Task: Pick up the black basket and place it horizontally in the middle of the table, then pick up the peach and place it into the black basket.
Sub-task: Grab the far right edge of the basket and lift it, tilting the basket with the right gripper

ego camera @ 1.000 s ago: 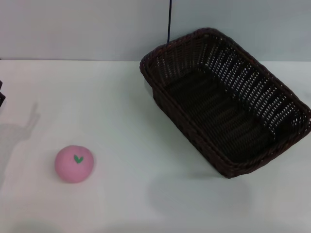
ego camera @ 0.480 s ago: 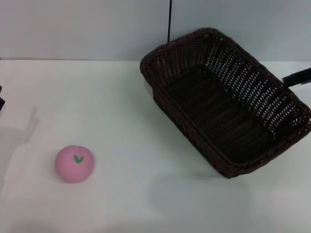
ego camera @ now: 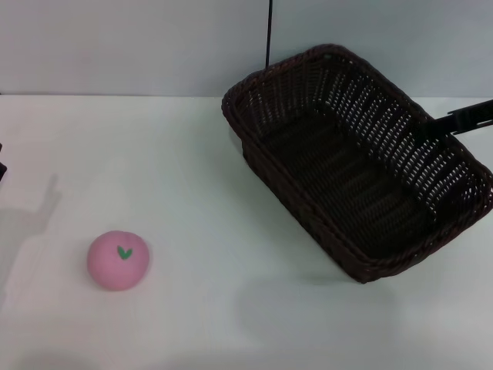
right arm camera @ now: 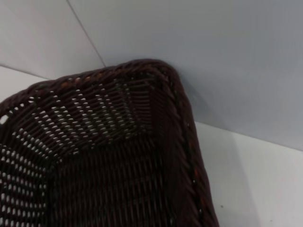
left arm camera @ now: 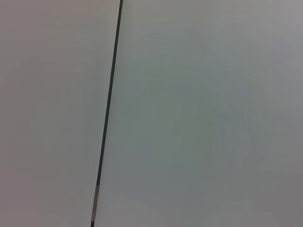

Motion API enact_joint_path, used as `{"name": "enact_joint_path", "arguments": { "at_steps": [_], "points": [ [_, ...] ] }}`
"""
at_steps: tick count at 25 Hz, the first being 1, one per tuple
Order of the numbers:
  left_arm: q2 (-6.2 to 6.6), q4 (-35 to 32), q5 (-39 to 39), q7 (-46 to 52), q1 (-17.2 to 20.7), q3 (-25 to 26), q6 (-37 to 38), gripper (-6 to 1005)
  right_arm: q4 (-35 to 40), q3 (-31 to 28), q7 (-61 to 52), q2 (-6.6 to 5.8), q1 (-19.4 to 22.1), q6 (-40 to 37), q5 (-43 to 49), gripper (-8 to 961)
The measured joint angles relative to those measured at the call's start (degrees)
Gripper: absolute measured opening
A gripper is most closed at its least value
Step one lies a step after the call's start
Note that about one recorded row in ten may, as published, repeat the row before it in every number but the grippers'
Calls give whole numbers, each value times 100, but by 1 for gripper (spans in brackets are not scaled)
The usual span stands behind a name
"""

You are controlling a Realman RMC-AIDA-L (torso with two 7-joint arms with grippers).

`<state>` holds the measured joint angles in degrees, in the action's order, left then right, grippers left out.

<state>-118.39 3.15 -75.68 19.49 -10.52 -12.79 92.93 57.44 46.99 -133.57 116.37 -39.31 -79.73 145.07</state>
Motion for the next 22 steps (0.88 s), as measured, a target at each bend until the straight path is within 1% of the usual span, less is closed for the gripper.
{"name": "enact_joint_path", "arguments": {
  "at_steps": [3,7,12,15,17,20,22],
  "points": [
    [0,17,1,1,12,-20,21,829,-276,-4,242,19,-12,141,-139,536],
    [0,53,0,2,16,-31,71,829,-289,0,386,54,2,201,-149,518],
    [0,62,0,3,2,-31,107,828,-294,10,564,65,7,186,-183,496],
    [0,65,0,3,5,-31,112,827,-208,147,597,85,13,166,-175,368],
    [0,65,0,3,17,-41,123,827,-64,361,636,95,68,148,-179,283],
    [0,65,0,3,48,-89,149,826,303,705,814,140,174,61,-192,225],
    [0,64,1,3,70,-96,161,826,603,834,965,175,231,-32,-198,185]
  ]
}}
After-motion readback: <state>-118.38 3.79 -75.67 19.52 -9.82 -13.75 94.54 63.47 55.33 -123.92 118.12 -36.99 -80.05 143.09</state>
